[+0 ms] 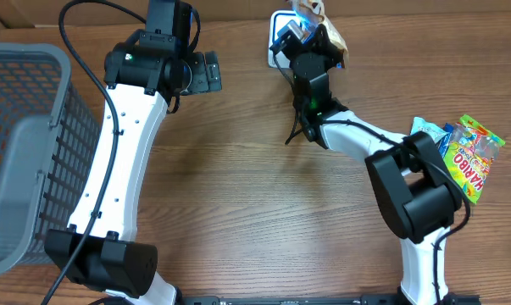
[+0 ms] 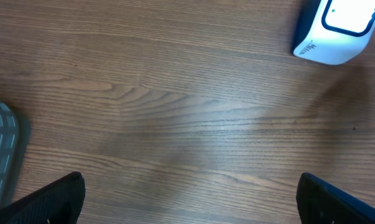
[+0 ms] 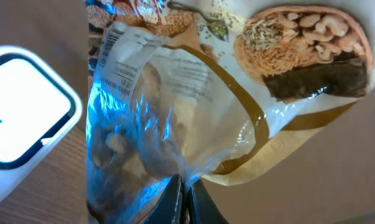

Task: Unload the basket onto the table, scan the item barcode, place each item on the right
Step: 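Lift the cookie bag and hold it against the white scanner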

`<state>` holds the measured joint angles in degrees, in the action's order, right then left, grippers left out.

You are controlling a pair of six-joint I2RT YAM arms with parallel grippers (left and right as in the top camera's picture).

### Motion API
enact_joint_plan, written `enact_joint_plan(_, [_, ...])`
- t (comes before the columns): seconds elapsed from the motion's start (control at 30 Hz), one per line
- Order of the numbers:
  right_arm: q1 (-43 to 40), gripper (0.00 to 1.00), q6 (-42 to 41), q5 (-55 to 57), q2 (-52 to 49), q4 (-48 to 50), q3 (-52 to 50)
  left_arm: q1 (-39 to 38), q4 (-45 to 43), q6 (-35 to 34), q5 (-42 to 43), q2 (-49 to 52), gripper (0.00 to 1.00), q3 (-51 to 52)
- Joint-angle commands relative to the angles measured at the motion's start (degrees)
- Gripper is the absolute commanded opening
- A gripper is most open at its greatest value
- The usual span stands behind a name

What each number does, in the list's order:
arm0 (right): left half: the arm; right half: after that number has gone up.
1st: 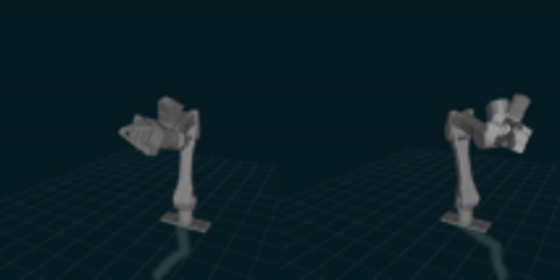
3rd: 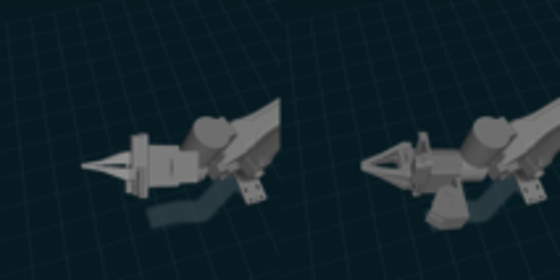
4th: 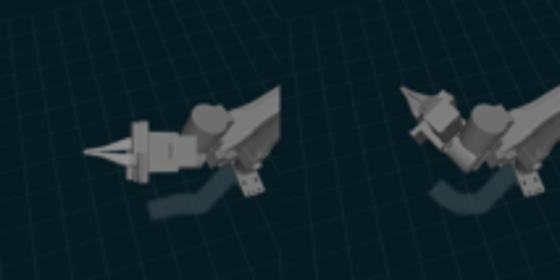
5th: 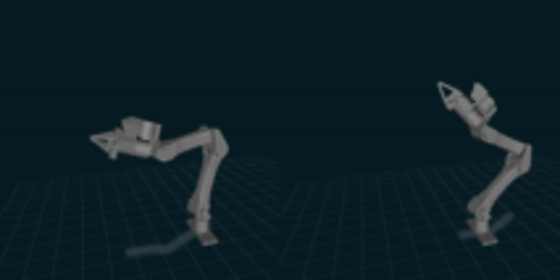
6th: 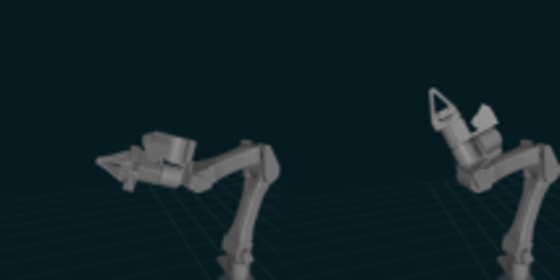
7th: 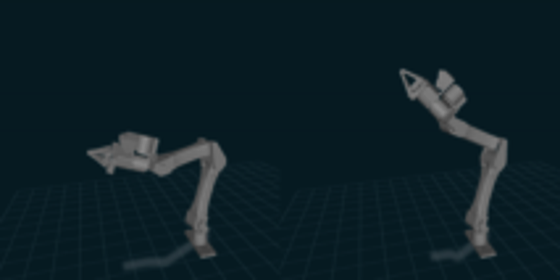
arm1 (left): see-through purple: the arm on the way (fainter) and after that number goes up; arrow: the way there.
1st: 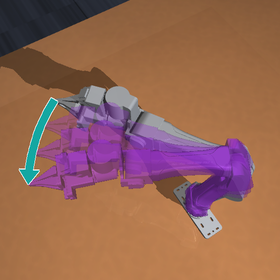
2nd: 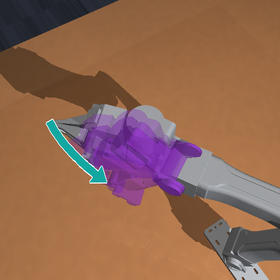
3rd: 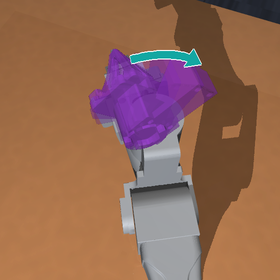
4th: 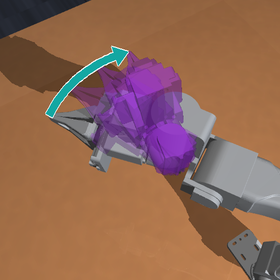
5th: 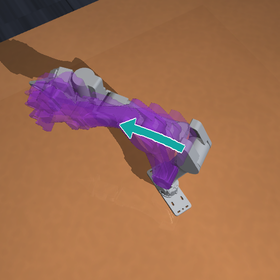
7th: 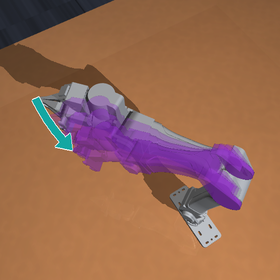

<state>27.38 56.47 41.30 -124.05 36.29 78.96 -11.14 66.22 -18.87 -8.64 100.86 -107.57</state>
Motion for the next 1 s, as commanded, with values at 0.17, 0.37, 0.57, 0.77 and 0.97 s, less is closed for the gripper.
enact_joint_plan(0.17, [-2.21,0.04,9.84,-0.02,-4.15,8.28,0.63,0.24,-0.02,1.29,-0.33,-0.85,1.0,-0.92])
enact_joint_plan(0.37, [-3.32,0.04,11.54,-0.39,-4.15,11.32,0.63,0.24,-0.02,1.29,-0.33,-0.85,1.0,-0.92])
enact_joint_plan(0.57, [-3.89,0.04,11.54,-1.55,-4.35,9.88,0.63,0.24,-0.04,1.29,-0.33,-0.85,1.0,-0.92])
enact_joint_plan(0.77, [-3.89,0.04,15.04,-5.49,-4.35,9.88,0.63,0.24,-0.02,1.29,-0.33,-0.85,1.0,-0.92])
enact_joint_plan(0.97, [-3.89,0.04,20.55,-7.78,-4.35,9.92,0.68,0.24,-0.02,1.29,-0.33,-0.85,1.0,-0.92])
